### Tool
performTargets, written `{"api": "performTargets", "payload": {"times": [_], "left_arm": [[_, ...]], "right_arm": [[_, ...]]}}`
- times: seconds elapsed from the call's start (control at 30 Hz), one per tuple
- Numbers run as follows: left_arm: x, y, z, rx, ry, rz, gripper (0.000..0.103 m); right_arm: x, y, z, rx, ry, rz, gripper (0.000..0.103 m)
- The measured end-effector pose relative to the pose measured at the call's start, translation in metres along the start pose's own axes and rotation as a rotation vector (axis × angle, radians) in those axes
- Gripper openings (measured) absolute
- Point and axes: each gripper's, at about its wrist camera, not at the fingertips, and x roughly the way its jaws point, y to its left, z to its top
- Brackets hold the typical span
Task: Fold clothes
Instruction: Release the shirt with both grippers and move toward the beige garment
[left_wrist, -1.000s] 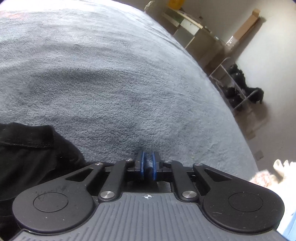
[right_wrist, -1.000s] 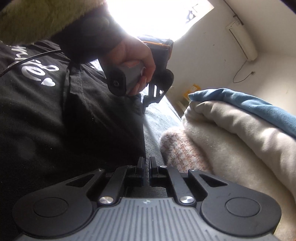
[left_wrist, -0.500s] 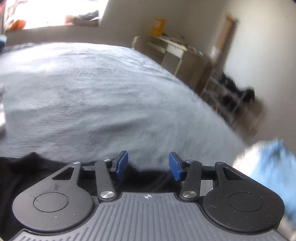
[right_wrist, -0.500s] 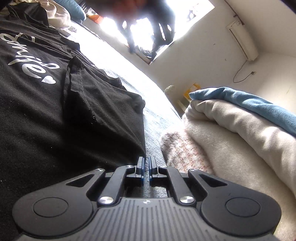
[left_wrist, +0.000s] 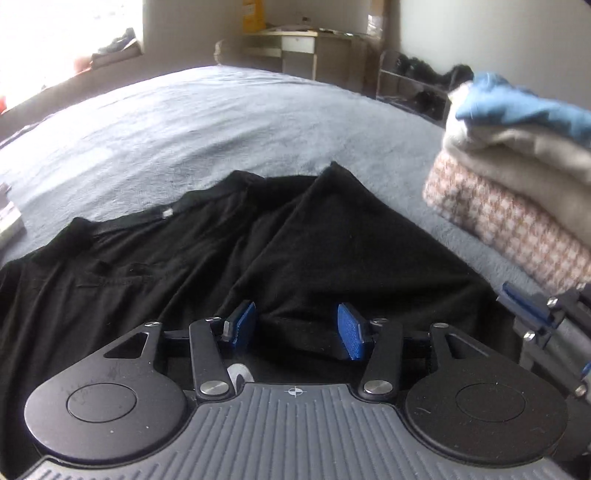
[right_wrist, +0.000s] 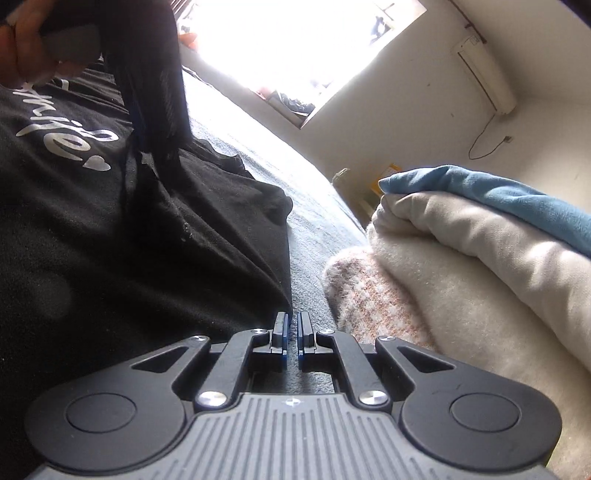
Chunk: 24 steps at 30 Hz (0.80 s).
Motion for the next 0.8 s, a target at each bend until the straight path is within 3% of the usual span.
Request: {"api": "performTargets", "payload": {"times": [0.17,0.33,0.5,0.6,0.7,0.8], "left_arm": [[-0.068,0.018,-0.015,-0.090,-0.021,0.049,0.053],[-0.146,0.061,-0.071,-0.282,0.014,0.139,0.055],[-0.220,0.126,-0.137,-0.510,-0.058,0.231,0.056],[-0.243,0.166,-0.161,-0.637,-0.134,0.262,0.056],[-0.244,0.193,-0.168,-0.722,-0.222,0.243,0.056],[-0.232,0.215,-0.163,-0.767,-0.312,0.213,0.056]], "right_arm": [[0.000,0.004,0.002,-0.023,-0.008,-0.020,0.005],[-0.006,0.006,0.004,-0.065,-0.019,-0.058,0.005],[-0.042,0.004,0.025,-0.113,-0.056,-0.071,0.009],[-0.075,-0.008,0.057,-0.033,-0.106,0.061,0.018],[-0.106,-0.025,0.102,0.120,-0.153,0.275,0.024],[-0.109,-0.040,0.154,0.323,-0.146,0.554,0.029]]}}
